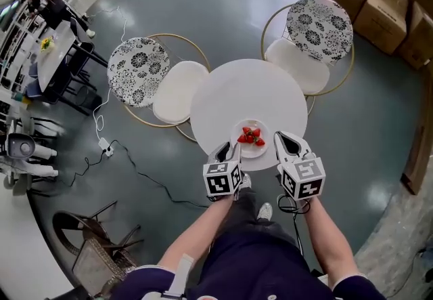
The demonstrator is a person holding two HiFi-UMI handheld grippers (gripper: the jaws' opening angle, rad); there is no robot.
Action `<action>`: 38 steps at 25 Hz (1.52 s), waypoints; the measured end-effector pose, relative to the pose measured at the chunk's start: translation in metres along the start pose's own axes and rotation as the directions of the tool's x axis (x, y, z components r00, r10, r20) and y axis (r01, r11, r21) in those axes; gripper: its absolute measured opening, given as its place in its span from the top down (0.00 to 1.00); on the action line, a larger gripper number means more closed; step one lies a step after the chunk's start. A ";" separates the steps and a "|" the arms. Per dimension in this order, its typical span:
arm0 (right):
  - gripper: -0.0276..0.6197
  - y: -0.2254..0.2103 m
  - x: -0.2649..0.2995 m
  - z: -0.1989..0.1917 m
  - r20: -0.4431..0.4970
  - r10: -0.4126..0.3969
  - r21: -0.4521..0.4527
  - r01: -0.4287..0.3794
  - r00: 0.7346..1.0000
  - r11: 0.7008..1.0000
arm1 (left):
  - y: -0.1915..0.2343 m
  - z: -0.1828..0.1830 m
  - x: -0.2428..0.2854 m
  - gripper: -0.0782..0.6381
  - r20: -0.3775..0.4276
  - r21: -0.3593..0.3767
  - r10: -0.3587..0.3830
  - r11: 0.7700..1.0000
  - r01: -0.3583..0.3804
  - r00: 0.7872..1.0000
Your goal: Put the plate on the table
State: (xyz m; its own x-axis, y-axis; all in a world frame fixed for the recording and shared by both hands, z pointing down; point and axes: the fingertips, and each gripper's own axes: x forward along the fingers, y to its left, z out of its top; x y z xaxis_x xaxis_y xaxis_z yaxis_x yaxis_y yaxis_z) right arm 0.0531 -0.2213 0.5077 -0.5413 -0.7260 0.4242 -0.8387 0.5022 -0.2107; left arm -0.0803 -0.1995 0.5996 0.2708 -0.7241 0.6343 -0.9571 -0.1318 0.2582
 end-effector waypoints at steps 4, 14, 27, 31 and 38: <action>0.95 0.009 -0.005 0.007 0.026 0.012 -0.011 -0.012 1.000 1.000 | -0.023 0.026 -0.023 0.73 0.099 0.151 -0.071 0.987 0.056 0.993; 0.95 0.042 -0.023 0.036 0.096 0.069 -0.052 -0.064 0.993 0.997 | -0.061 0.068 -0.081 0.87 0.246 0.295 -0.194 0.948 0.118 0.950; 0.95 0.076 -0.059 0.073 0.206 0.143 -0.112 -0.122 0.968 0.986 | -0.091 0.099 -0.136 0.88 0.352 0.319 -0.291 0.931 0.178 0.890; 0.95 0.084 -0.068 0.081 0.232 0.160 -0.125 -0.134 0.959 0.983 | -0.099 0.101 -0.146 0.88 0.356 0.326 -0.324 0.922 0.208 0.877; 0.95 0.090 -0.076 0.082 0.241 0.179 -0.137 -0.149 0.954 0.979 | -0.108 0.100 -0.155 0.88 0.349 0.334 -0.349 0.913 0.233 0.870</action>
State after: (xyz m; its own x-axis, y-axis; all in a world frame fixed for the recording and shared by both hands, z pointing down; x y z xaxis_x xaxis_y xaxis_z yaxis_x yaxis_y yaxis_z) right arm 0.0137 -0.1597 0.3845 -0.6809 -0.7159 0.1546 -0.7324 0.6645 -0.1488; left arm -0.0288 -0.1405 0.4006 0.5336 -0.8200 0.2070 -0.8457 -0.5150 0.1399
